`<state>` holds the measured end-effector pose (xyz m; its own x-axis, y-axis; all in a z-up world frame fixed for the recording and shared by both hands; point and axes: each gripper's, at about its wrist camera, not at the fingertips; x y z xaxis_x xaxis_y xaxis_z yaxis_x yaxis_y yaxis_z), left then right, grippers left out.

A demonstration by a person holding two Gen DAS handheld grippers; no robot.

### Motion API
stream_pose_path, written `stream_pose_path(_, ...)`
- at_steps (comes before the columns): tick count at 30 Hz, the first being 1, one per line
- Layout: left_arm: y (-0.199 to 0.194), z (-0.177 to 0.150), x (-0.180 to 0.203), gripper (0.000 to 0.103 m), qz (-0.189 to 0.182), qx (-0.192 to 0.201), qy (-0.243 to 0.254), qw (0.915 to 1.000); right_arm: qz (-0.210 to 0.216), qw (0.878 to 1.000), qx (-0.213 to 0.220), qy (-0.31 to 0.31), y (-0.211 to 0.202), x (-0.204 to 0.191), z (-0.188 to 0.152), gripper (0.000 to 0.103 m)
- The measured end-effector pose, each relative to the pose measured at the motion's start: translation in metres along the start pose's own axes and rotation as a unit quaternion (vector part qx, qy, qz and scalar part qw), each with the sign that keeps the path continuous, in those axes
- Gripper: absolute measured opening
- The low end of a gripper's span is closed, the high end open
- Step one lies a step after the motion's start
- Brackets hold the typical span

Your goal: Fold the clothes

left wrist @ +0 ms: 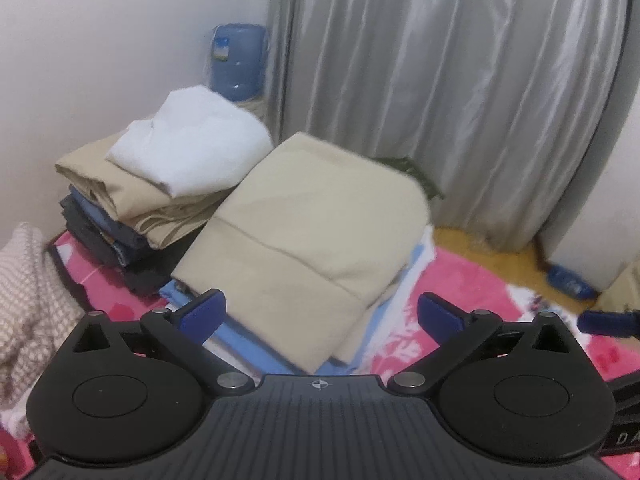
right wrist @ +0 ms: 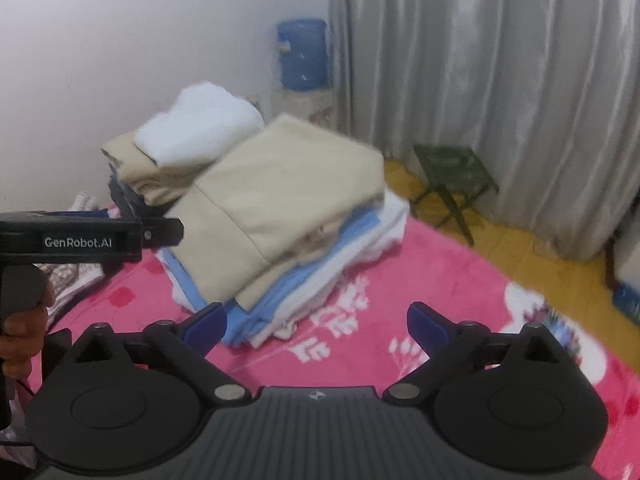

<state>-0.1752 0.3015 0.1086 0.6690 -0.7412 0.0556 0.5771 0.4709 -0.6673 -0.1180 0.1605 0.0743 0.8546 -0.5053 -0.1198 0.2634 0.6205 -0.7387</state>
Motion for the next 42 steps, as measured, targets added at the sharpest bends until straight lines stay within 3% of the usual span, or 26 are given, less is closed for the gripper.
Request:
stream_pose_path(8,0.015,-0.011,0.004,0.103,0.038,-0.018,0.017,0.9990,-0.005,0.999,-0.044,-0.001,0.026,-0.005,-0.015,0.100)
stream_pose_path(20,0.019,-0.019,0.006,0.103,0.051,-0.041,0.008,0.9978,-0.010,0.999,-0.006,-0.036,0.016,-0.026,-0.005,0.101)
stream_pose_path(32,0.025,-0.025,-0.001,0.103,0.069,-0.069,-0.016,0.9951,-0.036,0.999,-0.007,-0.039,0.021,-0.028,-0.008,0.102)
stream_pose_path(42,0.020,-0.024,0.001,0.103,0.082,-0.061,-0.010,0.9947,-0.041,0.997,0.002,-0.058,0.019,-0.032,-0.013,0.103)
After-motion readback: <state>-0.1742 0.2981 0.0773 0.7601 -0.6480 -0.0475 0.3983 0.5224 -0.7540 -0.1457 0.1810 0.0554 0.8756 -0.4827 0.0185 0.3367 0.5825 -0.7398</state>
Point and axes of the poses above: each gripper's, at about its wrist camera, not at the fingertips, and y roughly the way its jaws point, x to its right, z to its top, and after that the axes turned 5 degrees about y, right-handed
